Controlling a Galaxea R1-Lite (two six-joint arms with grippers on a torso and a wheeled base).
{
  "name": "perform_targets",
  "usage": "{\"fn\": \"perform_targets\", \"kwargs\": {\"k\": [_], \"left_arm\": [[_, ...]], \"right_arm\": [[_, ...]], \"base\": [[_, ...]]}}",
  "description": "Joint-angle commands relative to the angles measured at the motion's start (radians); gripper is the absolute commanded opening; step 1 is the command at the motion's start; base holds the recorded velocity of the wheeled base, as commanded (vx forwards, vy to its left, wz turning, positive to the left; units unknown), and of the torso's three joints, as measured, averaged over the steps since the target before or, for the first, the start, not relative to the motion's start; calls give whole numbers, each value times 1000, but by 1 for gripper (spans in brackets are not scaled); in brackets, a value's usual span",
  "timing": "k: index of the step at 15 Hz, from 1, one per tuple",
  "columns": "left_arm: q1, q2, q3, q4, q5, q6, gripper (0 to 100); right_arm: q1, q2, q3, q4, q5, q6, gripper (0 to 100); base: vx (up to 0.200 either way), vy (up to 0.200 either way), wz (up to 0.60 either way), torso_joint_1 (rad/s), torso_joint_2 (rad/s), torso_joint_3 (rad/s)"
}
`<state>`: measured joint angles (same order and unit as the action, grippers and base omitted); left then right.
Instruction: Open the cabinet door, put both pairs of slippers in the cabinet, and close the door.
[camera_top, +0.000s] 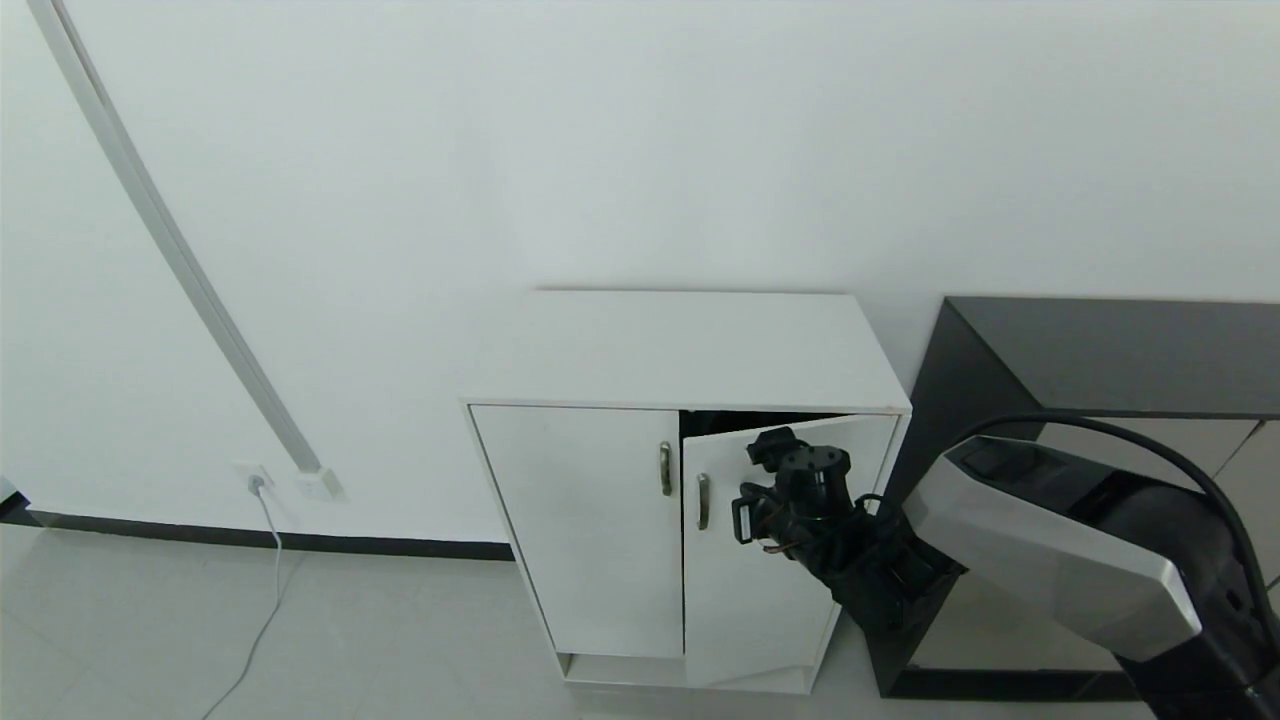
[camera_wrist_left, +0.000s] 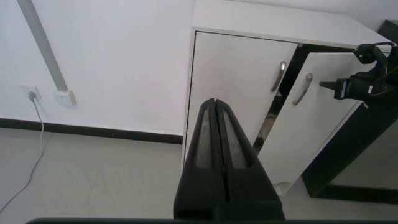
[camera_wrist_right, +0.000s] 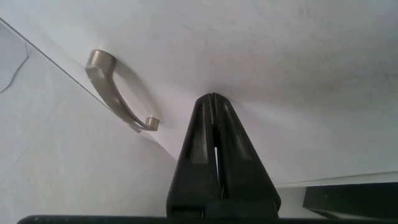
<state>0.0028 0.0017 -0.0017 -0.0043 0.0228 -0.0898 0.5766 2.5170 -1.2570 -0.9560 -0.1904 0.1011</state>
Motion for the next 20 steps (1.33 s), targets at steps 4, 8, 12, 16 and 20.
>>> {"fn": "perform_targets", "kwargs": {"k": [4,8,12,16,20], "left_arm": [[0,1,0,0,0,-1,0],[0,1,0,0,0,-1,0],[0,1,0,0,0,-1,0],[0,1,0,0,0,-1,0],[0,1,0,0,0,-1,0]], "right_arm": [[-12,42,-65,9,0,0,0],[-40,83,-137,36,0,0,0],[-54,89,-160,39,0,0,0],[-54,92,-188,69,0,0,0],[-54,100,-208,71,0,0,0]], "base": [[0,0,0,0,0,0],[0,0,0,0,0,0],[0,0,0,0,0,0],[0,0,0,0,0,0],[0,0,0,0,0,0]]}}
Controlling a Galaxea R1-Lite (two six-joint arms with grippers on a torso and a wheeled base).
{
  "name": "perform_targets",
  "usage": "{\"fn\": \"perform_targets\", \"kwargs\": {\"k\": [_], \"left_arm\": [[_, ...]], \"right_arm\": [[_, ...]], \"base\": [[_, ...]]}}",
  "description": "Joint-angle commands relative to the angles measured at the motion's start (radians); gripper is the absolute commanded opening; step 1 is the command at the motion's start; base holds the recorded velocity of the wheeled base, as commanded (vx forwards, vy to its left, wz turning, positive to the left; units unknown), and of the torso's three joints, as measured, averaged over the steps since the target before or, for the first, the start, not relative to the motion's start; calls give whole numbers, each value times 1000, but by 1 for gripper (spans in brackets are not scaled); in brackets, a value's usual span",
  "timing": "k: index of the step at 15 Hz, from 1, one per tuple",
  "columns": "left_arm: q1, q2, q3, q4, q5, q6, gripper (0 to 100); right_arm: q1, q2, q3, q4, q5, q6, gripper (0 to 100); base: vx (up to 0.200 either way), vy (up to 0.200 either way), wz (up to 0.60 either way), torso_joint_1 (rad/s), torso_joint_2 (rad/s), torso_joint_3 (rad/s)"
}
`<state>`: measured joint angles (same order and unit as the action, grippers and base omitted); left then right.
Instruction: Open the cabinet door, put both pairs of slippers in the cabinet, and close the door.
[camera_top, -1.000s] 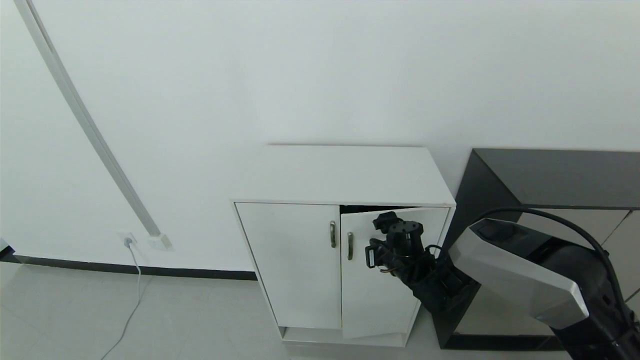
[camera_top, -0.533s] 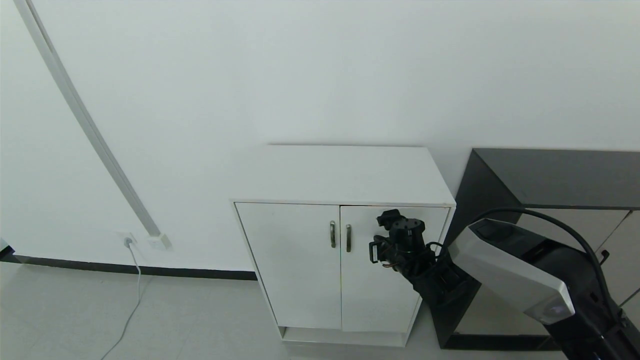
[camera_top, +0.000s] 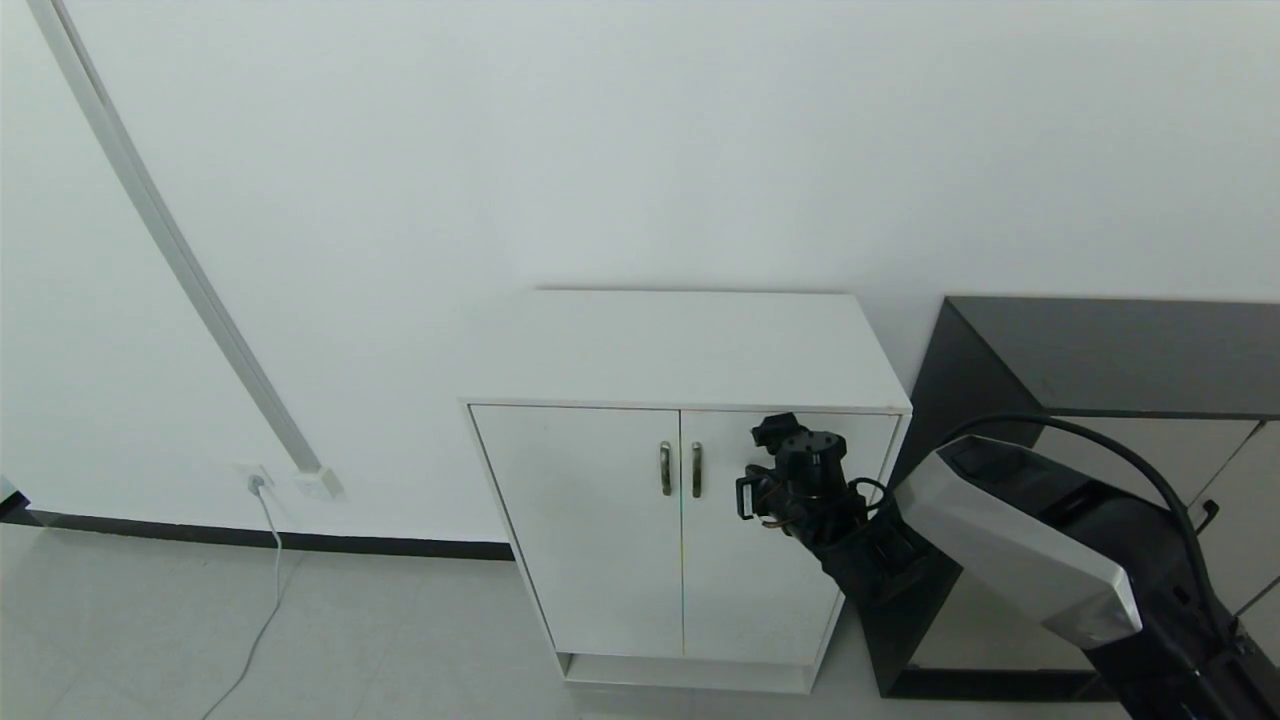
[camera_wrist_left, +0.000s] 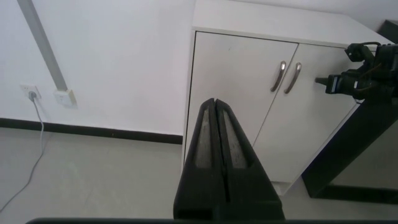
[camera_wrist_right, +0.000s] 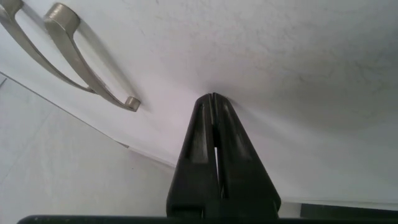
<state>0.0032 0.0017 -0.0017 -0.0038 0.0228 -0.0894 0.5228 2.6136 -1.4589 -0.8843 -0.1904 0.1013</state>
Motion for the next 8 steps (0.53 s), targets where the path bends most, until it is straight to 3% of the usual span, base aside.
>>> {"fn": "perform_targets", "kwargs": {"k": [1,8], "left_arm": [[0,1,0,-1,0,0,0],[0,1,0,-1,0,0,0]], "right_arm": [[0,5,-14,4,0,0,0],[-1,-3,-8,13,0,2,0]], "base": [[0,0,0,0,0,0],[0,0,0,0,0,0]]}}
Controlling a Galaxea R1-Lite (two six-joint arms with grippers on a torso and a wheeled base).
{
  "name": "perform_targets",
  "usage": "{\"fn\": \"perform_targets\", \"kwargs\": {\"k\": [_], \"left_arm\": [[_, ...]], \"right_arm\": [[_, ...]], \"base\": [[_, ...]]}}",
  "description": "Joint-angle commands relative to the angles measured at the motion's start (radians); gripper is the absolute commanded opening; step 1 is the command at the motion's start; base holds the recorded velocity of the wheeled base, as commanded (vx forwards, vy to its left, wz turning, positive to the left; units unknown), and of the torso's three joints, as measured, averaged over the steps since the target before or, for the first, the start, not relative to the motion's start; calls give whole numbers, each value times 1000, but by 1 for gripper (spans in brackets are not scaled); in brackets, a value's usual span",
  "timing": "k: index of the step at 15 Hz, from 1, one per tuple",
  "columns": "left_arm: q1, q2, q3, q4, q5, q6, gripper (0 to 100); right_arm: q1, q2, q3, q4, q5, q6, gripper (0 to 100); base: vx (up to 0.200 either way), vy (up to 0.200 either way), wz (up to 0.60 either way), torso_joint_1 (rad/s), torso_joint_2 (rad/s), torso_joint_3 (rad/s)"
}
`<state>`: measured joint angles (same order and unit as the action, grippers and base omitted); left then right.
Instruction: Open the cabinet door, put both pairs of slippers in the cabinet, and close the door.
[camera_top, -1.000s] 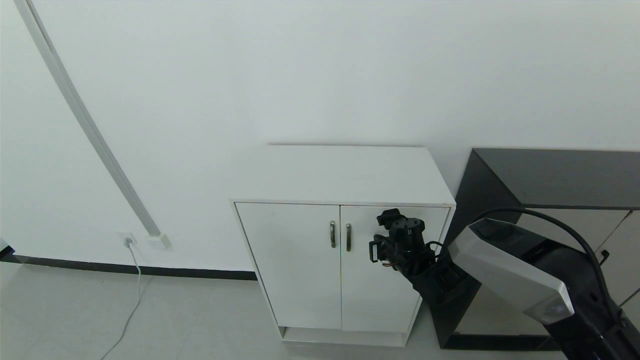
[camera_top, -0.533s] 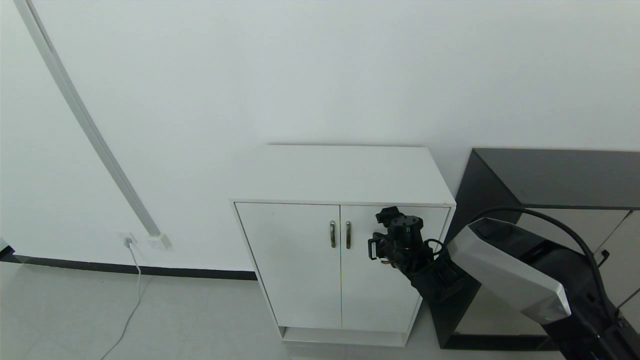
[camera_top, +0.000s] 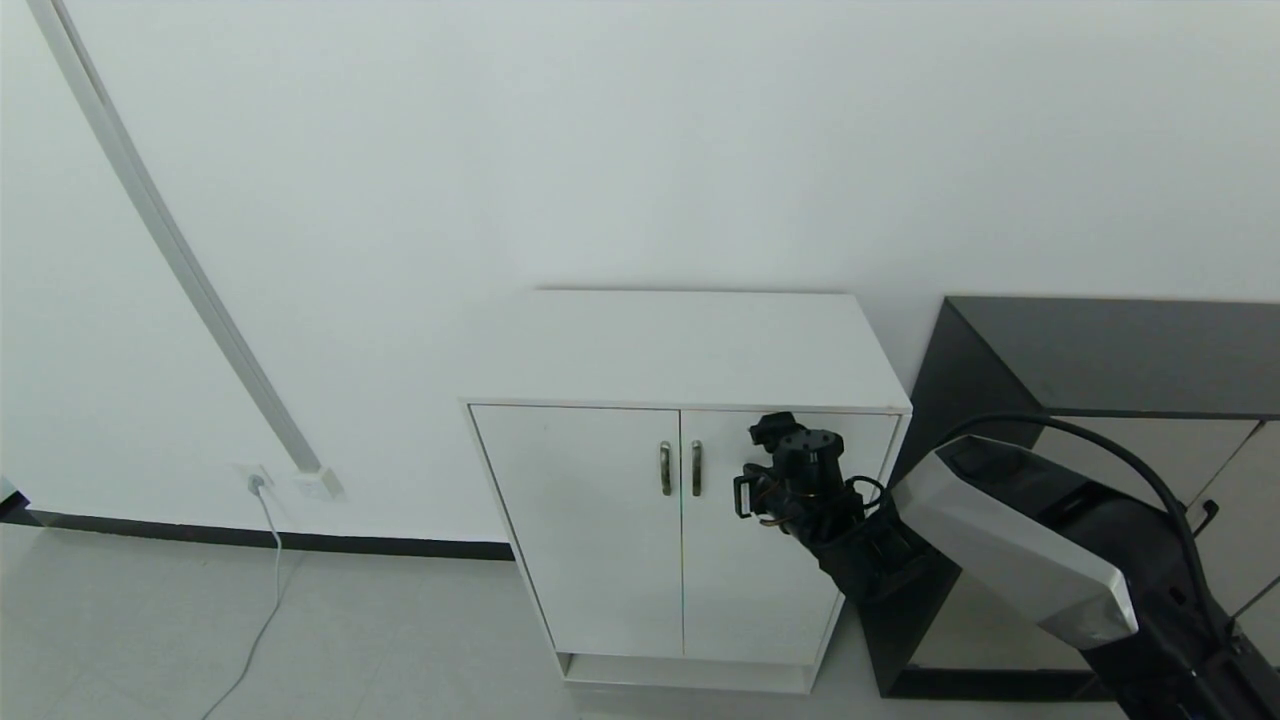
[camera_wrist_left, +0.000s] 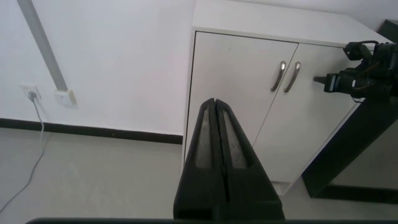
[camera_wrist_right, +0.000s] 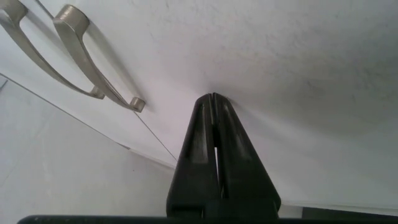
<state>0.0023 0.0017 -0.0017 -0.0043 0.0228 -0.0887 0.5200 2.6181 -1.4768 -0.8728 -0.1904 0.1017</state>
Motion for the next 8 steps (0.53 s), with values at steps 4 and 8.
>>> {"fn": "perform_targets", "kwargs": {"k": [4,8], "left_arm": [[1,1,0,0,-1,0,0],[1,1,0,0,-1,0,0]], "right_arm": [[18,-102,147,-25,-3,1,0],[26,-260,331,-58,-21,0,0]], "base": [[0,0,0,0,0,0],[0,0,0,0,0,0]]}}
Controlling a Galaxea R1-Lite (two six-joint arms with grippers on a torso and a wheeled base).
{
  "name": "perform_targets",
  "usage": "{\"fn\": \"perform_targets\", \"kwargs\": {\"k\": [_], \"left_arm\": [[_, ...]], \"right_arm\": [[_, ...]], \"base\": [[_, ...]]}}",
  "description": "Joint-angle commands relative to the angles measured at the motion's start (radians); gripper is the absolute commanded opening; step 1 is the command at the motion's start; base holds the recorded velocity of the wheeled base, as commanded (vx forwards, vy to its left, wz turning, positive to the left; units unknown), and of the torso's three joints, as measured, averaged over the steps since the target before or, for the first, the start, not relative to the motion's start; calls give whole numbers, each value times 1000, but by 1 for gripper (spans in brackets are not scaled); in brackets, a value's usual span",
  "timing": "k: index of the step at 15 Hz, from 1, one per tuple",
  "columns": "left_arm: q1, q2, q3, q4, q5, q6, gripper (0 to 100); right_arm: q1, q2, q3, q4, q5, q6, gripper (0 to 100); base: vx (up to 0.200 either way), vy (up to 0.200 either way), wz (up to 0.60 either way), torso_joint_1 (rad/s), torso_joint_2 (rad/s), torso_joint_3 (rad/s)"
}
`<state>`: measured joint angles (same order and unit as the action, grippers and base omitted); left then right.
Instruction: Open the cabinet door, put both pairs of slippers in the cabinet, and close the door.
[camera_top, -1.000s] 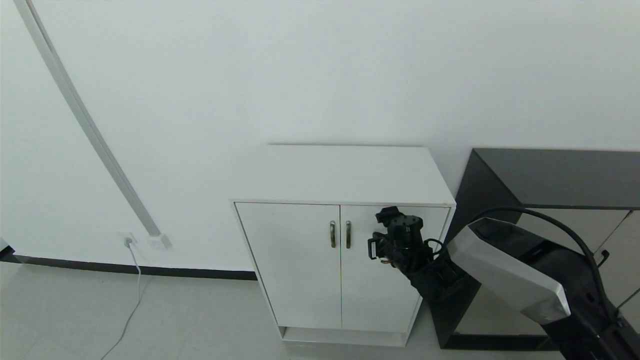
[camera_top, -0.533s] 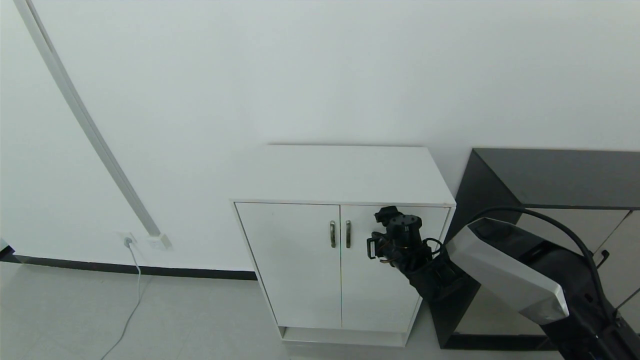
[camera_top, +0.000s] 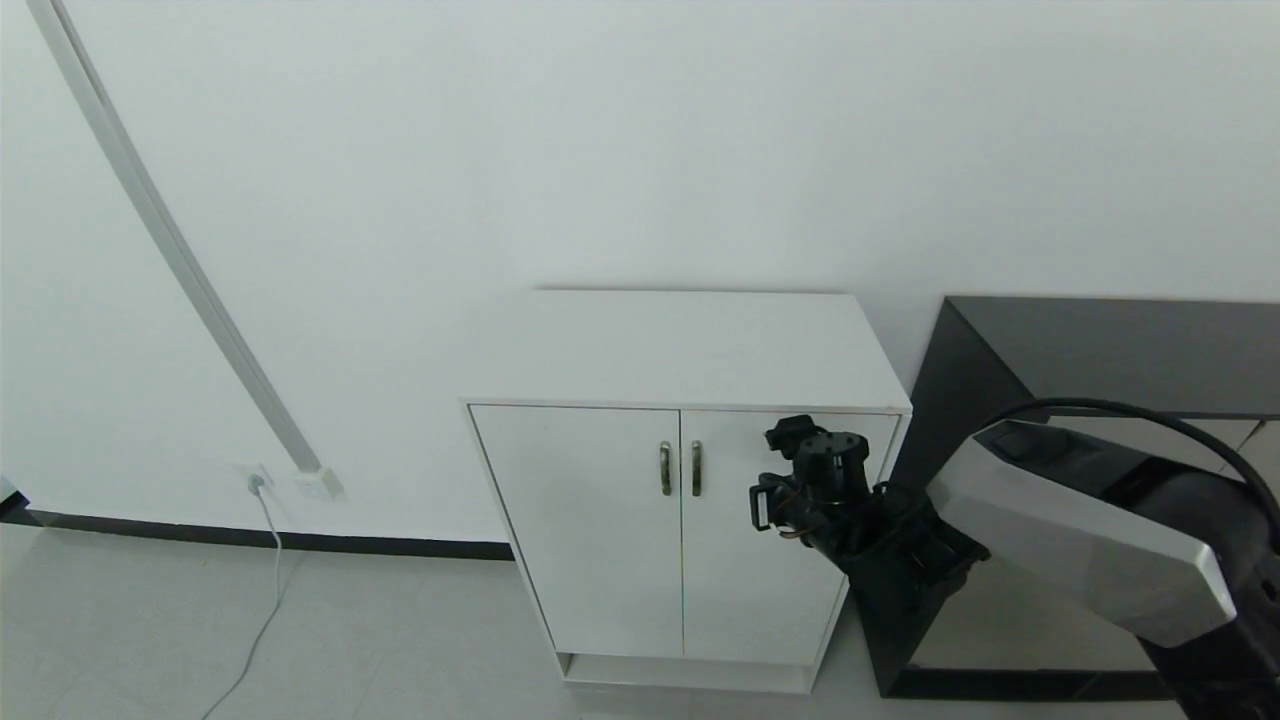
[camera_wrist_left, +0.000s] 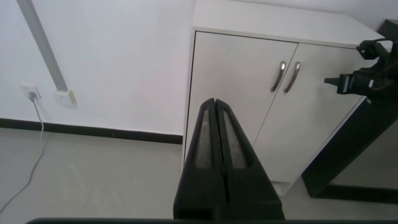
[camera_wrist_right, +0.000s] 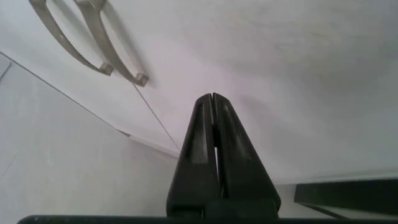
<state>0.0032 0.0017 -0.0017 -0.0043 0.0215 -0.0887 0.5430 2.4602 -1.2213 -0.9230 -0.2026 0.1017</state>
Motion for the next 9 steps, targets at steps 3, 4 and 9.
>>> {"fn": "perform_targets", "kwargs": {"k": [3,4,9], "left_arm": [[0,1,0,0,2,-2,0],[0,1,0,0,2,-2,0],[0,1,0,0,2,-3,0]], "right_arm": [[-5,-247,220,-23,-38,0,0],[-11,-303,272,-23,-41,0,0],[-71,-535,482,-22,-138,-39,0]], "base": [[0,0,0,0,0,0],[0,0,0,0,0,0],[0,0,0,0,0,0]]}}
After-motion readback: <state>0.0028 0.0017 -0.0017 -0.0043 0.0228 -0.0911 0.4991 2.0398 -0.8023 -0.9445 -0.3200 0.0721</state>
